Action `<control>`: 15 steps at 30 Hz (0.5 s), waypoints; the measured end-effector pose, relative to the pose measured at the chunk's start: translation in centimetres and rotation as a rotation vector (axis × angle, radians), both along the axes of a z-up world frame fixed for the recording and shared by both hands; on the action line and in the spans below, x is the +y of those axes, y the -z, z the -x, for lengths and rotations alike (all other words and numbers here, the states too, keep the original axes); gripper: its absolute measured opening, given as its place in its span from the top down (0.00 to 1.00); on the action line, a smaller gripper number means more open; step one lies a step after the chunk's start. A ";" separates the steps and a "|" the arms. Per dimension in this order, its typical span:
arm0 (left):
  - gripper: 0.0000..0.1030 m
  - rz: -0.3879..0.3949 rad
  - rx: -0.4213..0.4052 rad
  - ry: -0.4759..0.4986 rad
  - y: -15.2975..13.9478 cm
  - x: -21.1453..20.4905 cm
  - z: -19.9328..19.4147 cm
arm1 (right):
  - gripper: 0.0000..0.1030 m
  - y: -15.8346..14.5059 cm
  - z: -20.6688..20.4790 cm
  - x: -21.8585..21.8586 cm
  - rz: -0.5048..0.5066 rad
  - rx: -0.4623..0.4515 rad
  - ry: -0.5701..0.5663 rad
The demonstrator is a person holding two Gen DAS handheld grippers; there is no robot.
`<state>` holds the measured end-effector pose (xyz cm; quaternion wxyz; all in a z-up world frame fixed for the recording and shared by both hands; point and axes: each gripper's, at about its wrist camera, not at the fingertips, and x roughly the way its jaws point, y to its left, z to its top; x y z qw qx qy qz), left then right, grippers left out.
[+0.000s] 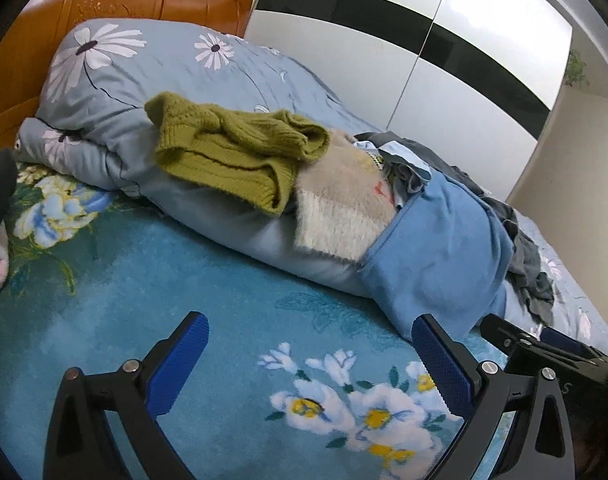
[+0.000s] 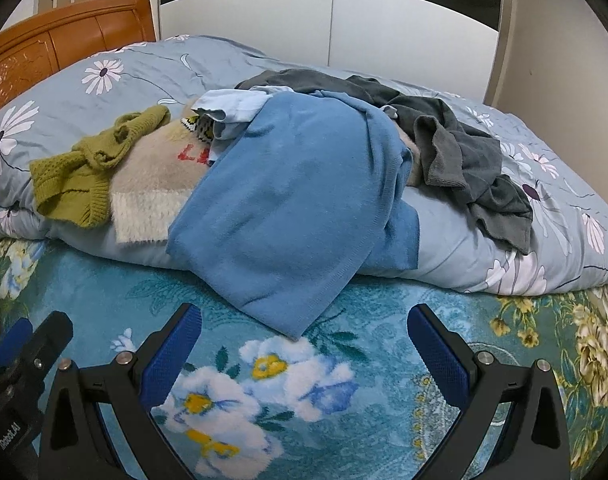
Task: Fold clothes
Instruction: 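Reach the right gripper toward the blue sweatpants on the clothes pile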
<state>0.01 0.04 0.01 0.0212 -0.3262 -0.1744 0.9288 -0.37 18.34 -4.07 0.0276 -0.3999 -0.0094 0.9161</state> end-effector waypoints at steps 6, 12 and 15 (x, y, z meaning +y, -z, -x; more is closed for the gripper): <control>0.00 0.004 0.006 0.004 0.1 0.1 0.2 | 0.00 0.2 0.6 -0.5 -0.001 0.028 0.003; 0.00 -0.021 0.019 -0.002 0.1 -0.3 0.0 | 0.00 0.3 0.3 0.1 -0.017 0.060 0.000; 0.00 -0.027 0.019 -0.015 0.2 -0.5 -0.1 | 0.00 0.5 0.3 0.1 -0.011 0.054 0.001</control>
